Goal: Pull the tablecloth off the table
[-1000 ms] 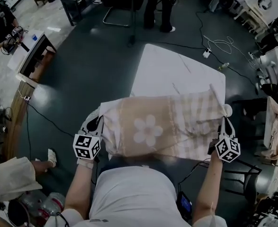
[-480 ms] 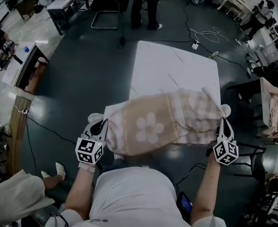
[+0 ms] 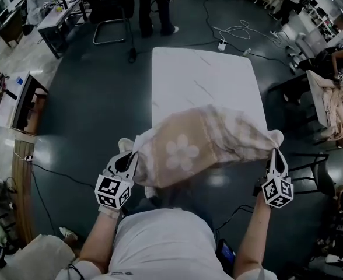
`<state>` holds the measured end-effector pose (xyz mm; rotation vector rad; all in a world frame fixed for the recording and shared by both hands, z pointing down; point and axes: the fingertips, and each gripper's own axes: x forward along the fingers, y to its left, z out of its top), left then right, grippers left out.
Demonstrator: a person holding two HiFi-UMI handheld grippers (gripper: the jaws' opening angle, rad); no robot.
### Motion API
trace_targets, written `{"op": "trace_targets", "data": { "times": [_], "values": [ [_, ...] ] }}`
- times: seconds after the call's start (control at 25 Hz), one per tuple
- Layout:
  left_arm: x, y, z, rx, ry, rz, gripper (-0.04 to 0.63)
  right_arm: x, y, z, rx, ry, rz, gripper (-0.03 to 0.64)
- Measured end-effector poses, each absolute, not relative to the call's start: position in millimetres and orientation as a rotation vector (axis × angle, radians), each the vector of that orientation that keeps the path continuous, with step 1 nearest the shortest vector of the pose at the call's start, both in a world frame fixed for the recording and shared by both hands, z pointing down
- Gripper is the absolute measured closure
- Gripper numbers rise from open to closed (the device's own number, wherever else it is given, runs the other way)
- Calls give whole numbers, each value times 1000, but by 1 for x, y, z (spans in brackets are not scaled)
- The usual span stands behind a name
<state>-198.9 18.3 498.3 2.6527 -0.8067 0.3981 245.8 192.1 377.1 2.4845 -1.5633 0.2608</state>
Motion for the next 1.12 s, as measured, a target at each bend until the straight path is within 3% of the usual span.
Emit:
{"op": "trace_targets", "data": {
  "times": [0.52,1.12],
  "values": [
    [-130,78,476,2759,-484,425,583,250,285,384,2624,-1428,297,588],
    [-36,112,434,2835,-435,382,583,264,336,376,2651,-1514,330,588]
  ]
}}
